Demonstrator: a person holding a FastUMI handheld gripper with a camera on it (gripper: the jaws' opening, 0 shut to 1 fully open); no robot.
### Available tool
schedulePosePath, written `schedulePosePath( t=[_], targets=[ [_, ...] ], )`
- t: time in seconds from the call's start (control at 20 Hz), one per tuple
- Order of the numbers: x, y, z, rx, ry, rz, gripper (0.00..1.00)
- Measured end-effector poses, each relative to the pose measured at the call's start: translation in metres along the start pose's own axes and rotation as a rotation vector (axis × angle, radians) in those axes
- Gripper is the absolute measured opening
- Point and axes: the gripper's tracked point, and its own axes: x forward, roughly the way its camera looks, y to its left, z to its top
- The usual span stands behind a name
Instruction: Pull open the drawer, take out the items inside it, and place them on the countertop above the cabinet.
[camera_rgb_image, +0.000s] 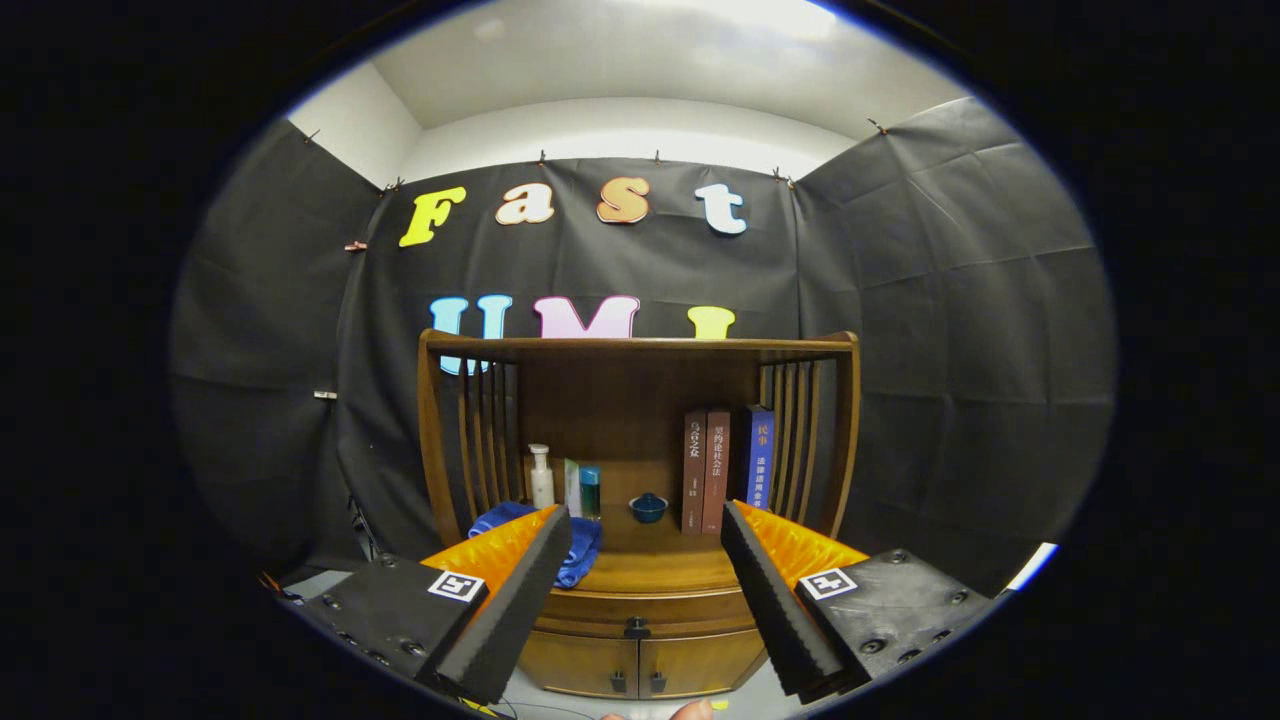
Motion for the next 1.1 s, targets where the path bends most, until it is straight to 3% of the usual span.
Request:
schedulePosePath(
  t=[0.25, 0.6, 0.95, 1.0, 1.1],
  targets=[
    [0.039, 0.000, -0.064, -0.001, -0.012, 0.017, 0.98],
    [0.081, 0.007, -0.223, 0.049, 0.140, 0.003, 0.99],
    [0.108, 0.008, -0.312, 0.041, 0.206, 0.010, 0.98],
    [0.109, 0.003, -0.320, 0.035, 0.215, 0.002, 0.95],
    [0.111, 0.000, -0.335, 0.022, 0.249, -0.006, 0.76]
  ],
)
